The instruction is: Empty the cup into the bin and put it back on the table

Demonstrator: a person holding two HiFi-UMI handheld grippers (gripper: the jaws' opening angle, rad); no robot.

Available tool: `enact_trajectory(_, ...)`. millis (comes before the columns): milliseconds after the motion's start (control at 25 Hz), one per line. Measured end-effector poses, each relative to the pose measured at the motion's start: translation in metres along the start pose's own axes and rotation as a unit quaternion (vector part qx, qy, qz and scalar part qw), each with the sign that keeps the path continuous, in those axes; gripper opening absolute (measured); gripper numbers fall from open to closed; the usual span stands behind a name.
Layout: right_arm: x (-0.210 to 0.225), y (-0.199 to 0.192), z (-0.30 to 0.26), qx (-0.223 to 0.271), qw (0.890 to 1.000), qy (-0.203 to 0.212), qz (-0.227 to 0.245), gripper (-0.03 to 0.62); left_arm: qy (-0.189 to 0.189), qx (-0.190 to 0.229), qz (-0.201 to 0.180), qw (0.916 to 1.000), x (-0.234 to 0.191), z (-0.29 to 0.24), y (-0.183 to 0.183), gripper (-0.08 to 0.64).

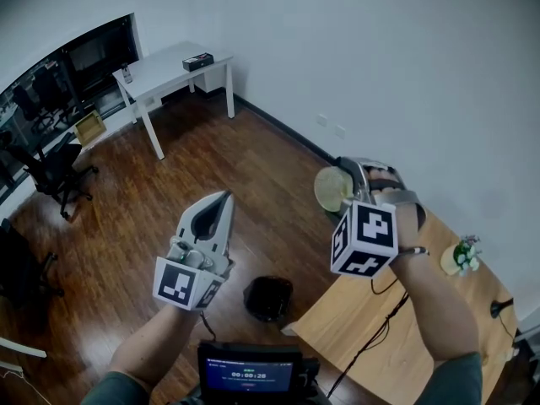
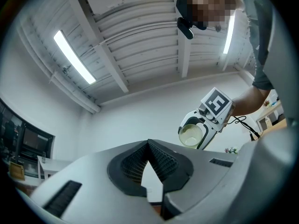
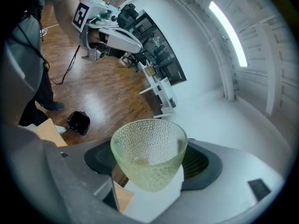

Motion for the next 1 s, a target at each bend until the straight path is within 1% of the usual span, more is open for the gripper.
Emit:
enact_trajectory(760,0.002,0.009,-0.001,-0.033,0.997,-0.011,0.074,0.397,-0.004,0.002,0.001,1.0000,-0.002,-0.002,0.003,-0.011)
enact_trajectory(1000,0.005,0.014,0.005,-0.028,0.996,-0.015,0.087,0.397,-0.005,0.008,0.002,1.0000,0.001,-0.001,0.007,-0.011)
Point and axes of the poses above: the fingertips, and each gripper's own axes: z backward along the fingers, x to its right, y out of its top, the point moved 7 cm from there along z, backward along the fingers, and after that the axes turned 9 degrees about z, right-handed, at the moved point
